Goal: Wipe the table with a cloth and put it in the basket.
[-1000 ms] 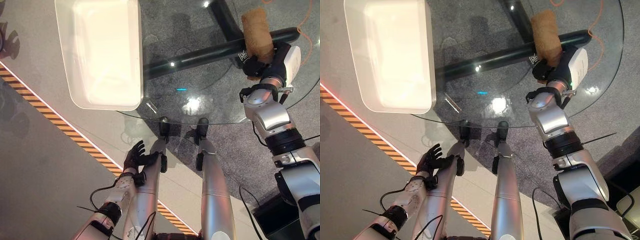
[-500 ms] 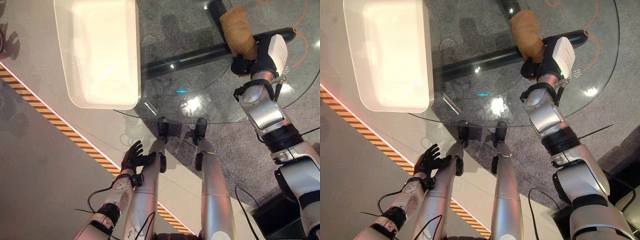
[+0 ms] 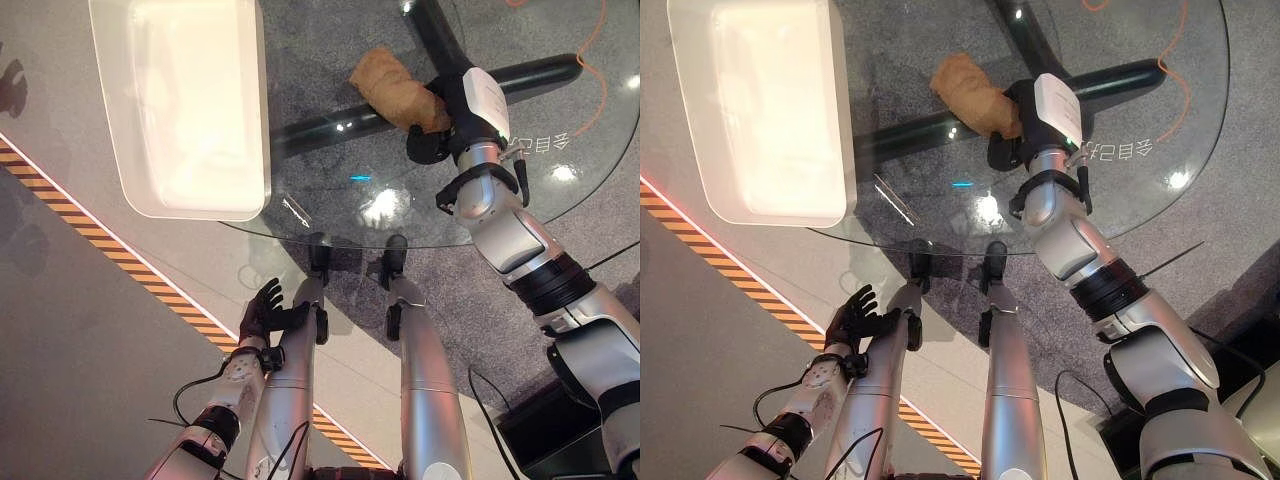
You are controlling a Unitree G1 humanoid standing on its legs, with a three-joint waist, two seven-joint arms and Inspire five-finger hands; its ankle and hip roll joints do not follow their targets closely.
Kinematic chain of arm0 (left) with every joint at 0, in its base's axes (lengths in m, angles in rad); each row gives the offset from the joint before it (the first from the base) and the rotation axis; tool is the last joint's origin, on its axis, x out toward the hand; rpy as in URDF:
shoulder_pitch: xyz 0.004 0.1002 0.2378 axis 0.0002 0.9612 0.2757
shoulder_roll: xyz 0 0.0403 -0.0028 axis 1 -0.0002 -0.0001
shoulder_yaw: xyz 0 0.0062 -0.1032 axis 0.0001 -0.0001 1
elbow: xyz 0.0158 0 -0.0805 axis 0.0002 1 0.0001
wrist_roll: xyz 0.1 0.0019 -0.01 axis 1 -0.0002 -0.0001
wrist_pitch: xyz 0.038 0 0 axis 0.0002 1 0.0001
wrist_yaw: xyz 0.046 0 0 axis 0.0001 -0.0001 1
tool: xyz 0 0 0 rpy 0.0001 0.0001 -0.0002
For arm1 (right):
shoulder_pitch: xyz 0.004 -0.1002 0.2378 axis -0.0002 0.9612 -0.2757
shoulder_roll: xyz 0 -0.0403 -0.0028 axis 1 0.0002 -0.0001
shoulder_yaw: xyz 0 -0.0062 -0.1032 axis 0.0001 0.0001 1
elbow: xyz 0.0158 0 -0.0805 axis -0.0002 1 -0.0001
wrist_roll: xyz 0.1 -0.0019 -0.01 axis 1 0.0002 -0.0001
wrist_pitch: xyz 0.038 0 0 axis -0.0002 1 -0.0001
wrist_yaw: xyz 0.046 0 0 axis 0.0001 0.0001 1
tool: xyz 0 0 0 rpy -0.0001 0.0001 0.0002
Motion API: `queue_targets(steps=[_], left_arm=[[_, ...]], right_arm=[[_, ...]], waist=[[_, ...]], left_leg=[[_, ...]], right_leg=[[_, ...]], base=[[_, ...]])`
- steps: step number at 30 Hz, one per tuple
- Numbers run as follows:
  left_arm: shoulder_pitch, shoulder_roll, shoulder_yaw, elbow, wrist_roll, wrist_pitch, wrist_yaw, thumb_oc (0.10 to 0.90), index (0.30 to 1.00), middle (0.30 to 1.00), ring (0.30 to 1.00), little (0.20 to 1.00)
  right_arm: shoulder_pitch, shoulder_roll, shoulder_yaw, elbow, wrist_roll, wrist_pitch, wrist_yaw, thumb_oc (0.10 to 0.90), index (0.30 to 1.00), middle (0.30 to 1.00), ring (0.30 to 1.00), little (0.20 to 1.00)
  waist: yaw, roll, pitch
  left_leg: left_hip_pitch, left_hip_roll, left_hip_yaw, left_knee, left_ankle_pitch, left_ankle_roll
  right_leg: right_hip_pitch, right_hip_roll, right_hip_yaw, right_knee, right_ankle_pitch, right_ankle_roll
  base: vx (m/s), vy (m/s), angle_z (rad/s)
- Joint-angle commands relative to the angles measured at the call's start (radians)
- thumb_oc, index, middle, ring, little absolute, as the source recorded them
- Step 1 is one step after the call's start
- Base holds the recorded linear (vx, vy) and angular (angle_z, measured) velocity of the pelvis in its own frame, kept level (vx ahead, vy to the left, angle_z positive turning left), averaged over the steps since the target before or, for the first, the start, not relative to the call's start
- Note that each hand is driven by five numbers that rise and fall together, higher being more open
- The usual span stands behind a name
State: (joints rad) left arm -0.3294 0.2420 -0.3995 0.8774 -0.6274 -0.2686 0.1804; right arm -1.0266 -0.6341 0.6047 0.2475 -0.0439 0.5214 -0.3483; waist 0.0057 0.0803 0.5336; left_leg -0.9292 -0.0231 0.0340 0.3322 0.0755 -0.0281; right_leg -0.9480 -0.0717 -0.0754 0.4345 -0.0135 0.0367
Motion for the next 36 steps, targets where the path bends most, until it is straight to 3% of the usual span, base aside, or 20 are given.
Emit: queue_targets(steps=[1,14,22,36], left_arm=[[0.106,-0.022,-0.040,0.050,0.040,0.019,0.009,0.800,0.900,0.900,0.900,0.900],[0.132,0.003,-0.048,-0.027,0.039,0.056,0.020,0.800,0.900,0.900,0.900,0.900],[0.150,0.016,-0.058,-0.080,0.046,0.079,0.032,0.800,0.900,0.900,0.900,0.900],[0.182,0.049,-0.075,-0.176,0.034,0.122,0.054,0.800,0.900,0.900,0.900,0.900]], right_arm=[[0.078,0.106,0.145,-0.075,0.013,-0.052,0.127,0.100,0.300,0.300,0.300,0.200],[0.111,0.059,0.128,-0.090,0.002,-0.036,0.162,0.100,0.300,0.300,0.300,0.200],[0.122,0.036,0.162,-0.156,-0.047,-0.069,0.306,0.100,0.300,0.300,0.300,0.200],[0.148,-0.033,0.190,-0.232,-0.082,-0.092,0.392,0.100,0.300,0.300,0.300,0.200]], waist=[[0.036,0.008,-0.014],[0.041,0.017,-0.014],[0.046,0.026,-0.014],[0.049,0.030,-0.014]], left_leg=[[-0.004,-0.091,0.027,0.056,-0.102,0.036],[-0.006,-0.094,0.024,0.044,-0.095,0.041],[-0.010,-0.098,0.024,0.042,-0.093,0.041],[-0.012,-0.099,0.024,0.038,-0.090,0.044]], right_leg=[[-0.027,0.021,0.040,-0.054,0.047,0.059],[-0.028,0.013,0.029,-0.065,0.055,0.065],[-0.033,0.006,0.023,-0.067,0.058,0.066],[-0.032,0.001,0.017,-0.075,0.060,0.070]], base=[[0.00,0.000,0.00],[0.00,0.000,0.00],[0.00,0.000,0.00],[0.00,0.001,0.00]])
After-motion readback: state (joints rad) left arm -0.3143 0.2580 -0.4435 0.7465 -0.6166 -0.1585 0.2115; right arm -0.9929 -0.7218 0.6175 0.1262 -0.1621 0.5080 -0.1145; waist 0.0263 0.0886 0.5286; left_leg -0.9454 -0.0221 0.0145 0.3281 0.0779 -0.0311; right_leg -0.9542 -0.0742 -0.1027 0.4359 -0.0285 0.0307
